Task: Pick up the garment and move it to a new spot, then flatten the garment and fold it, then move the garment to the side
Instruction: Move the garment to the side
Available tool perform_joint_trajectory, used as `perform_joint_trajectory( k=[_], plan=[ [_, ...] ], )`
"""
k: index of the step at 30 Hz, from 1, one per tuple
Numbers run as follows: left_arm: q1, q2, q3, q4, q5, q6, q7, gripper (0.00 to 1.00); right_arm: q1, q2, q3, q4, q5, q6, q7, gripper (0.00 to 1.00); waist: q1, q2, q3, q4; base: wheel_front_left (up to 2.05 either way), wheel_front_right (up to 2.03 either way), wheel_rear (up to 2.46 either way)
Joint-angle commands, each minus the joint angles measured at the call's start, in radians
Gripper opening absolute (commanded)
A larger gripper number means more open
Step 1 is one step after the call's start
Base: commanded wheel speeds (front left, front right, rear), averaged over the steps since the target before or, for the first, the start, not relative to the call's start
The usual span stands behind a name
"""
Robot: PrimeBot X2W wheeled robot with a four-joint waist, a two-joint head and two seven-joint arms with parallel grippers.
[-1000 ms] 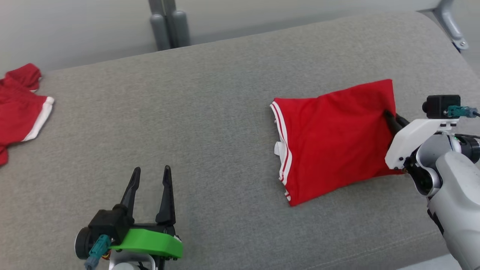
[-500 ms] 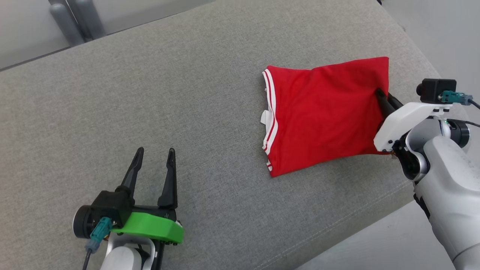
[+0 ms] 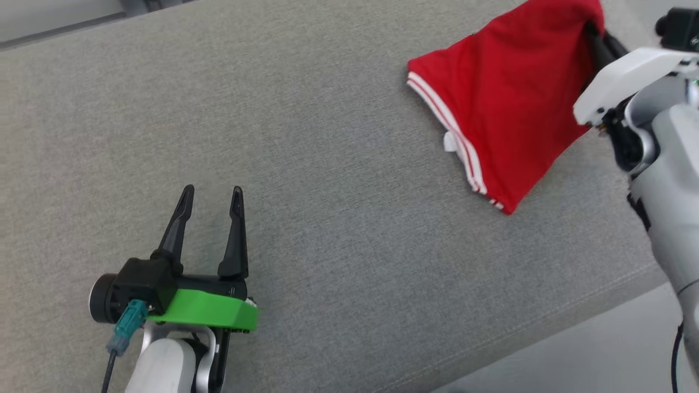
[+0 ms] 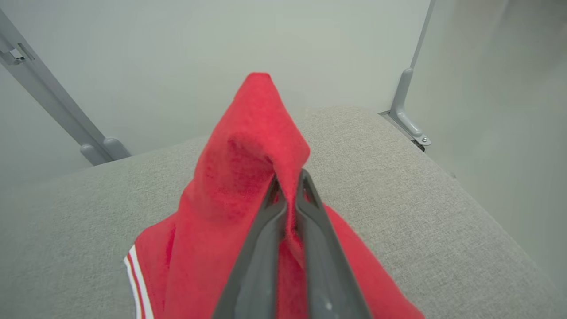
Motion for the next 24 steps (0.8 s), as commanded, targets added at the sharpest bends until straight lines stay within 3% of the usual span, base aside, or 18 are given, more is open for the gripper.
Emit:
perform_joint_trajectory(
  k=[1,15,22,23,24],
  plan=[
    [-0.023,0.009,-0.004,-0.010,0.008,0.002,0.001,1.00,-0.039,-0.028,-0.014,0.023,-0.015,-0.001,-0.012,0.00,0.0000,0.0000,0.047,0.059,0.00,0.00,0.00],
    [-0.060,0.040,-0.014,-0.095,0.032,0.015,0.024,1.00,-0.227,-0.209,-0.116,0.253,-0.112,-0.001,-0.083,0.00,0.0000,0.0000,0.180,0.161,0.00,0.00,0.00],
    [-0.058,0.050,-0.019,-0.116,0.037,0.020,0.034,1.00,-0.262,-0.251,-0.172,0.363,-0.188,-0.001,-0.152,0.00,0.0000,0.0000,0.209,0.171,0.00,0.00,0.00],
    [-0.057,0.051,-0.021,-0.119,0.038,0.021,0.036,1.00,-0.267,-0.261,-0.189,0.373,-0.200,-0.001,-0.167,0.07,0.0000,0.0000,0.212,0.172,0.00,0.00,0.00],
    [-0.057,0.052,-0.022,-0.120,0.037,0.022,0.036,1.00,-0.265,-0.261,-0.203,0.382,-0.210,-0.001,-0.173,0.59,0.0000,0.0000,0.213,0.173,0.00,0.00,0.00]
  ],
)
